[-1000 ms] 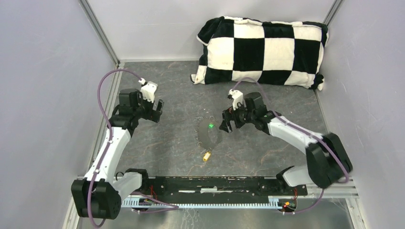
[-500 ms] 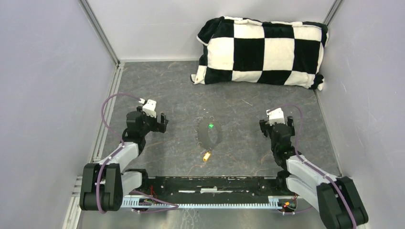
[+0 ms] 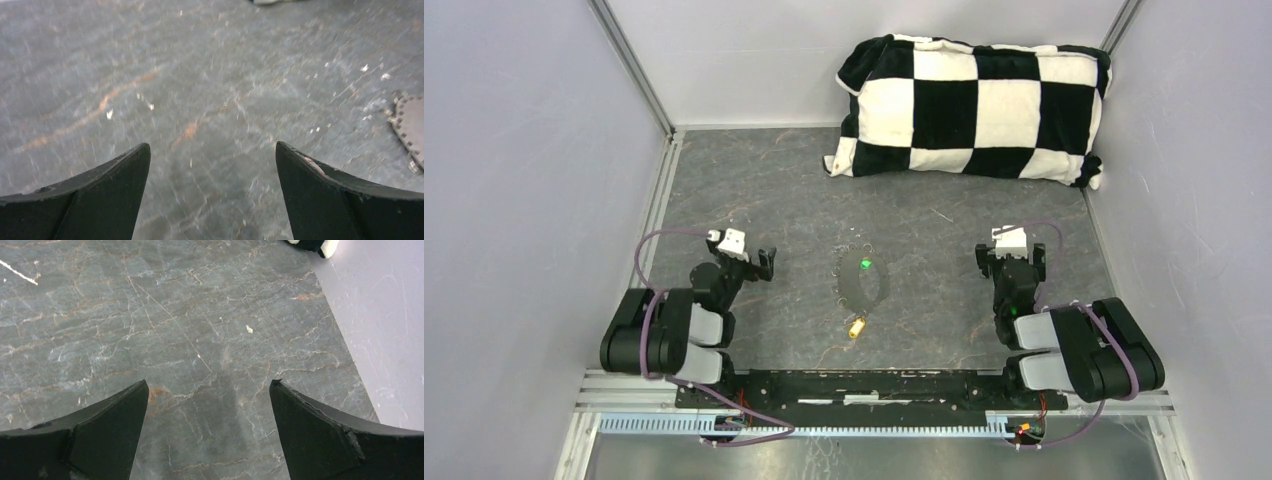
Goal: Put the keys on the keyring
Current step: Reset both arms
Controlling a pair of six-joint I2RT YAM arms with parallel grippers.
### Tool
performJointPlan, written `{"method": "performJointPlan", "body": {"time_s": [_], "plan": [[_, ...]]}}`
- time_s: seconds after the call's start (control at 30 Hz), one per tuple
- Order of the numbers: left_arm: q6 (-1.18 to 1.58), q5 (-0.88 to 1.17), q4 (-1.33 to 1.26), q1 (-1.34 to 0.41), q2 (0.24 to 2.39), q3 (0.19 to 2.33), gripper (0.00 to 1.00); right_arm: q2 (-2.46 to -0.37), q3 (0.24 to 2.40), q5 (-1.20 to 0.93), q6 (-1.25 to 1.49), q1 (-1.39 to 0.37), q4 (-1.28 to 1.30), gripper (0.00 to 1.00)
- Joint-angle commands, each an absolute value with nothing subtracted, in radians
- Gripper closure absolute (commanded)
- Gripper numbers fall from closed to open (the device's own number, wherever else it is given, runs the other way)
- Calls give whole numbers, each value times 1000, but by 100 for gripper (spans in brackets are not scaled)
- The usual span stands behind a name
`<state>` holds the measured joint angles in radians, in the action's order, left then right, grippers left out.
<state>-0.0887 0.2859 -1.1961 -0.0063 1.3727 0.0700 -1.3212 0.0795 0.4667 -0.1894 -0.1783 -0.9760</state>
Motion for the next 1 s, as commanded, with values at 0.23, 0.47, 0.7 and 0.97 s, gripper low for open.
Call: {"method": "performJointPlan", "body": {"time_s": [0.23,0.47,0.7,0.97], "plan": [[-26,170,-1327,-2,1541,172,0,-1384,-73,431,-165,-139,-1400,2],[-9,122,-1278,-2,1533,194,0,-1377,-75,429,-163,-138,-1390,2],[-9,127,-1239,-2,1535,212,0,-1372,-80,429,-164,-139,-1398,2],[-13,123,-1218,-2,1545,228,0,-1373,-80,431,-164,-138,-1397,2]]}}
